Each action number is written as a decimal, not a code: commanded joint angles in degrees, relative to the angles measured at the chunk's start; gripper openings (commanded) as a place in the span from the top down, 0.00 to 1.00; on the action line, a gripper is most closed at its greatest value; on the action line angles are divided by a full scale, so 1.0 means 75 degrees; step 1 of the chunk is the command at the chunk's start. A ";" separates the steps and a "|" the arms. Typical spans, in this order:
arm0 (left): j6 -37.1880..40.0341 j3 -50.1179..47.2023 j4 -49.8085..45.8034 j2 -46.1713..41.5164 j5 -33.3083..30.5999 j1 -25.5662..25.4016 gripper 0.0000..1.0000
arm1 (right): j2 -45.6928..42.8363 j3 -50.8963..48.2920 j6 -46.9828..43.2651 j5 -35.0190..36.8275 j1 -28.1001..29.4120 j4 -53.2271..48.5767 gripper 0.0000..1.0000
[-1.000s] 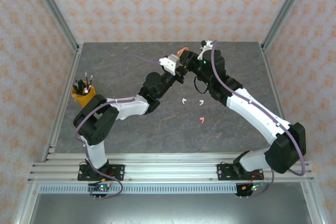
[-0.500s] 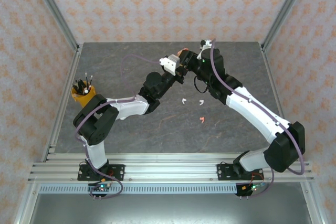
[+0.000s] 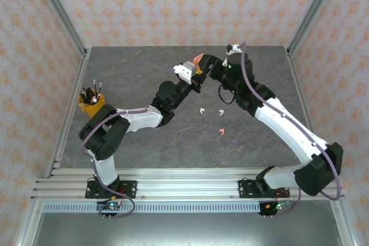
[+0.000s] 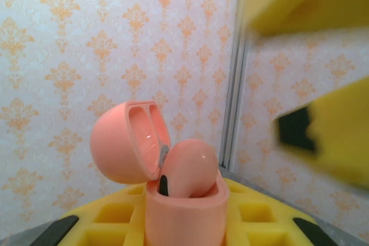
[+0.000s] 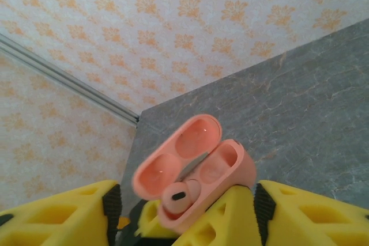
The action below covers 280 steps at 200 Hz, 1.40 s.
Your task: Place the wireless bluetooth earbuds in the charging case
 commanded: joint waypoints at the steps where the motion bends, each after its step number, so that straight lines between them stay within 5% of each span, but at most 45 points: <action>1: 0.0290 -0.0287 0.0386 -0.0571 -0.0053 -0.0046 1.00 | -0.0966 0.0165 0.0170 0.0536 -0.0058 -0.0744 0.33; 37: 0.0470 -0.0768 0.0186 -0.1150 0.0033 0.0001 1.00 | -0.1517 -0.0080 0.0413 0.1129 -0.0081 -0.2303 0.31; 98: 0.0731 -0.1503 -0.0181 -0.2226 0.0151 0.0208 1.00 | -0.0641 -0.0920 0.1335 0.1485 -0.0178 -0.4801 0.31; 204: 0.0756 -0.2119 -0.0706 -0.3484 0.0191 0.0379 1.00 | 0.2169 -0.1175 -0.0891 0.0541 -0.0178 -0.5715 0.37; 280: 0.0624 -0.2176 -0.0770 -0.3623 0.0204 0.0379 1.00 | 0.3320 -0.1178 -0.1136 0.0041 -0.0131 -0.5360 0.44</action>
